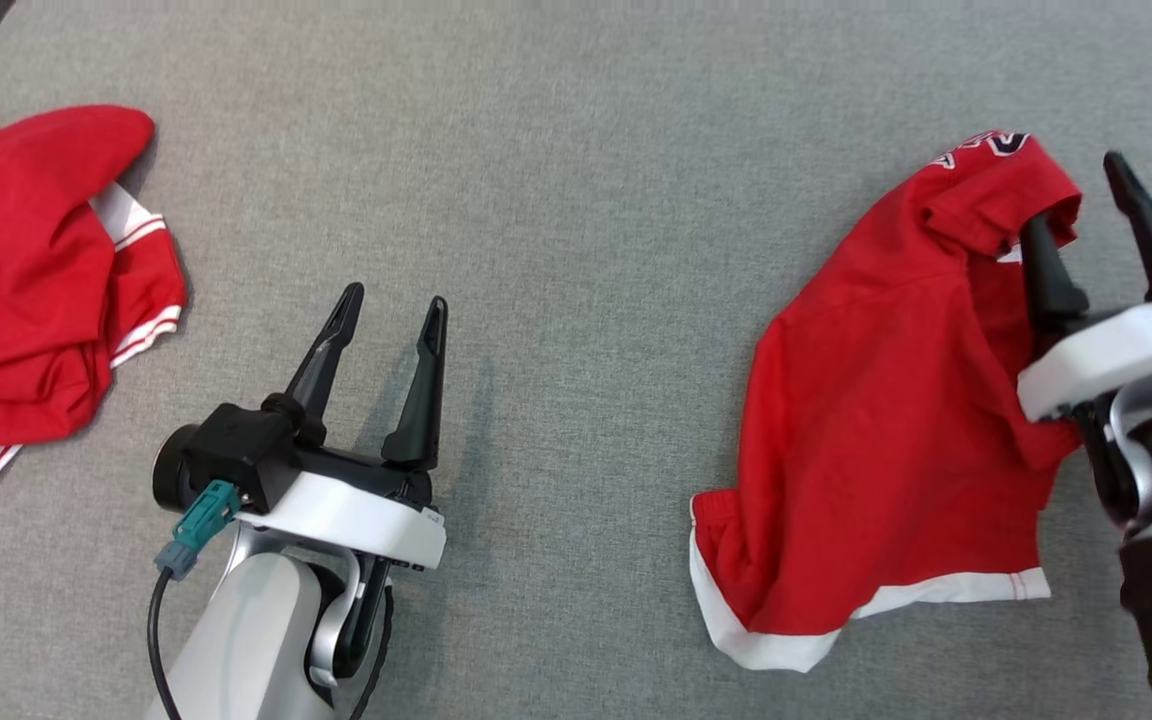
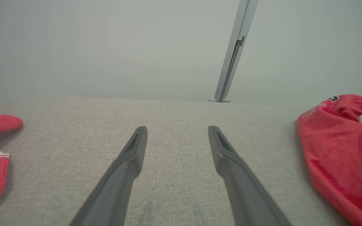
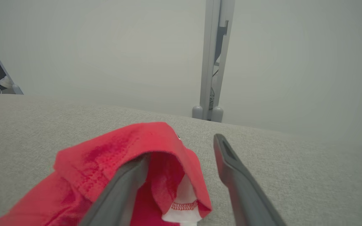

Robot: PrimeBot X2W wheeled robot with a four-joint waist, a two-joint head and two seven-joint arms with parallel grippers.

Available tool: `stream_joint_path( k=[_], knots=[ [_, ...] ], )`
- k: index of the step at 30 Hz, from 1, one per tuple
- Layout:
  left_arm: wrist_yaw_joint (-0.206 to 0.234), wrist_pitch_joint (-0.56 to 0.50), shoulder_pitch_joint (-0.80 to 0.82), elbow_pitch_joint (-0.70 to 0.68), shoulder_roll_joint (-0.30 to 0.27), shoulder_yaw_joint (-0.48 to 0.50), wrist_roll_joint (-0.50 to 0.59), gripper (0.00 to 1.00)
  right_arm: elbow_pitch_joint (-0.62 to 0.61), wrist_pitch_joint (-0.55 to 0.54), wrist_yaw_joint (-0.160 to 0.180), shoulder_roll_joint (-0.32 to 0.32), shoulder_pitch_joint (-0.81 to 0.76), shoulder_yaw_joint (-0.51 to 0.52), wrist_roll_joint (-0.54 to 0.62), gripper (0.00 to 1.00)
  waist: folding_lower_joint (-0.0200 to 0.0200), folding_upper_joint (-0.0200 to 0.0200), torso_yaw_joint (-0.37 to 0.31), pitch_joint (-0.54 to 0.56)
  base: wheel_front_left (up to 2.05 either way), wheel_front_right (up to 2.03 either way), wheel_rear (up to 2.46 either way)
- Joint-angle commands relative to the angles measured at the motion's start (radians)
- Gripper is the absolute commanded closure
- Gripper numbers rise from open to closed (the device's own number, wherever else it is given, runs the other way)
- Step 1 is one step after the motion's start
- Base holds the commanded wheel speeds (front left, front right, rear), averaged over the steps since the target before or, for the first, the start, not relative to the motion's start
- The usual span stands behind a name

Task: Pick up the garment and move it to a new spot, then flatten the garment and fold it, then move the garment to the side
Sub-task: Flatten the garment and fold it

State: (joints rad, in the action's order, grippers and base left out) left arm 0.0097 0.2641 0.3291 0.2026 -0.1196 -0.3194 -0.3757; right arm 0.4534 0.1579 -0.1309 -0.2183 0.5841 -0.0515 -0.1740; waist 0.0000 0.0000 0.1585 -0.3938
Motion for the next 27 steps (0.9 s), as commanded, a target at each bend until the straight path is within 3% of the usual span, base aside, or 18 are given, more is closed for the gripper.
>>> stream_joint_path(
  k=[1,11,18,27],
  knots=[
    [-0.006,0.001,-0.017,0.007,-0.007,0.009,0.005,0.00,-0.019,0.015,0.000,0.003,-0.038,-0.002,0.000,0.00,0.0000,0.0000,-0.015,0.031,0.00,0.00,0.00],
    [0.006,0.001,-0.086,0.018,-0.027,0.043,0.005,0.00,-0.191,0.004,0.000,0.017,-0.242,0.076,-0.023,0.00,0.0000,0.0000,-0.059,0.135,0.00,0.00,0.00],
    [0.022,-0.005,-0.165,0.011,-0.052,0.059,-0.012,0.00,-0.332,-0.033,0.000,0.067,-0.390,0.111,-0.029,0.00,0.0000,0.0000,-0.087,0.221,0.00,0.00,0.00],
    [0.038,-0.040,-0.246,-0.024,-0.069,0.048,-0.020,0.00,-0.413,-0.078,0.000,0.112,-0.553,0.109,-0.043,0.00,0.0000,0.0000,-0.104,0.301,0.00,0.00,0.00]
  ],
)
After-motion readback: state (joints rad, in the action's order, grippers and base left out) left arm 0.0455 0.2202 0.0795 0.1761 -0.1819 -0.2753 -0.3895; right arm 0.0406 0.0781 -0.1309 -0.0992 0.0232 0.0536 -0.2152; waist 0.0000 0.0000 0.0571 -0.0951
